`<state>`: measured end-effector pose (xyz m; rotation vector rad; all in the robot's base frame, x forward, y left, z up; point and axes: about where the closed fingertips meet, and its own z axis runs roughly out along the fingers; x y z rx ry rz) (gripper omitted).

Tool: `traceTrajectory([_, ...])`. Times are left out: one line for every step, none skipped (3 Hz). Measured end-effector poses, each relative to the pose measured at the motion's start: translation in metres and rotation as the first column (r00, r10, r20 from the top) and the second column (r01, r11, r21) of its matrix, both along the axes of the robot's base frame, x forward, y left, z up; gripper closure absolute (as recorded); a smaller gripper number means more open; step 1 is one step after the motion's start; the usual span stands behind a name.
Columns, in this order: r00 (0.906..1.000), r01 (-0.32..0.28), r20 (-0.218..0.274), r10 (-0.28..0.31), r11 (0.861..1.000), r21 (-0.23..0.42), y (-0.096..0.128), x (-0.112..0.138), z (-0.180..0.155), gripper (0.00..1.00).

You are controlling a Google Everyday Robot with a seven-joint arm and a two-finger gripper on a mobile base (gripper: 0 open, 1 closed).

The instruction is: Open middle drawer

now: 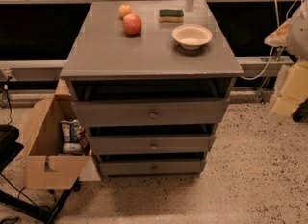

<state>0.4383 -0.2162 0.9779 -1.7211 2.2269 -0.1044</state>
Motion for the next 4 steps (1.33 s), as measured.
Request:
traceTrajectory([1.0, -0.002, 0.006, 0.002, 1.0, -0.002, 0.001, -0.001, 0.002, 0.0])
traceTrajectory([0.9999, -0.013, -0.007, 0.013, 1.0, 0.011, 0.013, -0.01, -0.022, 0.0])
traceTrajectory([0.9996, -0.03, 0.002, 0.03, 0.996, 0.09, 0.049, -0.03, -0.064, 0.0])
traceTrajectory([0.9986, -0.05, -0.008, 0.052, 0.984, 0.169, 0.084, -0.045, -0.126, 0.0])
